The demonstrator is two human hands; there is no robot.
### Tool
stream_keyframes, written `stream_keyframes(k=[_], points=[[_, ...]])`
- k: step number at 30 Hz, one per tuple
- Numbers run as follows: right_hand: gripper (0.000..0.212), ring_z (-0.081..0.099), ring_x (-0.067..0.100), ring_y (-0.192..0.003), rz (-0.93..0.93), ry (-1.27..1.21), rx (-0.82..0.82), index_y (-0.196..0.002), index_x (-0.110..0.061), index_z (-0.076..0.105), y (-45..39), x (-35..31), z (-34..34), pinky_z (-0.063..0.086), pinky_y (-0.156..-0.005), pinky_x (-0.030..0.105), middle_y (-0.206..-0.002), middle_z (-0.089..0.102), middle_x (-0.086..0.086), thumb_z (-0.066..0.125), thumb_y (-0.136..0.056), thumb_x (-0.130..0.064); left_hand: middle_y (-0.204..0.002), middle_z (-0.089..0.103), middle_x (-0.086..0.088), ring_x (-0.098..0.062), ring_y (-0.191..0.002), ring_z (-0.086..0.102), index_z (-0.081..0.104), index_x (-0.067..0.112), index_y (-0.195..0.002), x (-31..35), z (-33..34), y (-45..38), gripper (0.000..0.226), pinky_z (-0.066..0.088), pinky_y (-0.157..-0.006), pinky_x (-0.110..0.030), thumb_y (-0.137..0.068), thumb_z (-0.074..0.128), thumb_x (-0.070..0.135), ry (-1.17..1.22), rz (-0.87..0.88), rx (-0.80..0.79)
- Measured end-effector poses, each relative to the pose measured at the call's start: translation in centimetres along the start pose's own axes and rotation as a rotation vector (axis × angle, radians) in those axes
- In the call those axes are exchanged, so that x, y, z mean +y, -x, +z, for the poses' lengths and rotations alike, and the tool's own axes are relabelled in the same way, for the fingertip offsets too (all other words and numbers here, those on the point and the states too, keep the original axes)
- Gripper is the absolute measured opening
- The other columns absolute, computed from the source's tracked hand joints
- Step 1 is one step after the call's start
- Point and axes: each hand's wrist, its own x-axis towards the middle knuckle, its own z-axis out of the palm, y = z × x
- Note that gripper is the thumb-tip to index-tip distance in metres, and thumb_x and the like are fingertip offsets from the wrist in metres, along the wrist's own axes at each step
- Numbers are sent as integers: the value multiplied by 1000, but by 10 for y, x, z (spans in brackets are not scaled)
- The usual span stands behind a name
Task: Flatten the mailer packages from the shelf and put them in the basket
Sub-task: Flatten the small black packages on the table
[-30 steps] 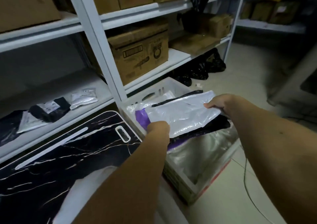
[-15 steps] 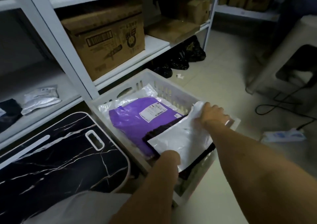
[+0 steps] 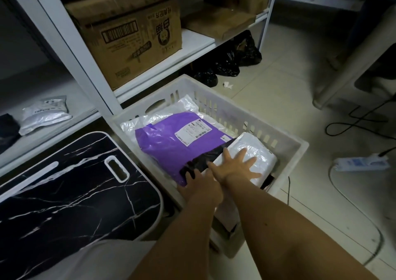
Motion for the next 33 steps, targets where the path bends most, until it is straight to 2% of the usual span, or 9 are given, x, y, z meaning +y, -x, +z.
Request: stream_keyframes(k=[3,7,11,13,15,17,21,27,33], points=[[92,-19,49,-142,14,43,-73,-151,-44,-5,-5,14,10,11,-108,74,-160,-21,7,38,-80,-82,-161,7,-5,-35,-146,6,9,31,-153,-2,8,-2,62,11,-113,-61,-97,36,26,-122,68,-119],[93,-24,48,-140,9,132,-176,-152,-40,-11,-17,22,25,-2,-110,69,-159,-24,13,28,-81,-84,-159,13,-4,-32,-145,13,19,32,-150,-6,15,-4,56,13,-111,-61,-97,33,24,-235,111,-117],[92,-31,49,-137,-59,304,-211,-149,-48,-12,-32,19,38,-11,-98,79,-160,-23,6,12,-71,-91,-159,15,-8,-34,-144,15,25,30,-149,-7,18,-5,54,13,-110,-61,-96,33,22,-329,151,-119],[84,-31,50,-137,-88,347,-250,-147,-51,-12,-39,19,43,-11,-98,80,-157,-27,3,14,-77,-87,-158,17,-8,-34,-144,15,27,28,-148,-7,17,-2,53,13,-110,-60,-97,32,20,-364,156,-104],[91,-30,56,-134,-44,294,-273,-144,-59,-10,-52,19,55,-6,-89,86,-157,-29,5,17,-64,-94,-158,16,-8,-34,-144,13,28,27,-148,-7,17,0,52,13,-110,-60,-97,32,20,-383,158,-102],[99,-26,58,-134,8,212,-225,-145,-56,-8,-69,23,71,-2,-87,87,-159,-24,9,21,-59,-96,-159,14,-10,-35,-144,10,29,27,-148,-7,16,2,51,10,-111,-62,-97,33,19,-397,156,-102],[81,-7,47,-144,45,3,-115,-153,-33,-2,-20,17,28,12,-107,72,-160,-9,17,29,-90,-72,-156,22,-12,-36,-144,12,39,23,-142,-5,12,8,47,7,-112,-63,-96,36,19,-395,164,-39],[68,27,32,-140,145,-135,117,-147,-20,31,-1,7,6,23,-109,60,-151,33,14,17,-96,-63,-156,22,-12,-33,-146,7,43,19,-140,-2,-9,26,44,5,-113,-62,-97,37,21,-299,166,92],[59,29,30,-138,65,-238,168,-147,-18,35,25,-20,-29,23,-111,56,-149,35,12,23,-101,-53,-155,23,-9,-31,-147,7,40,21,-142,-4,-54,53,43,7,-115,-58,-99,37,26,-160,175,199]])
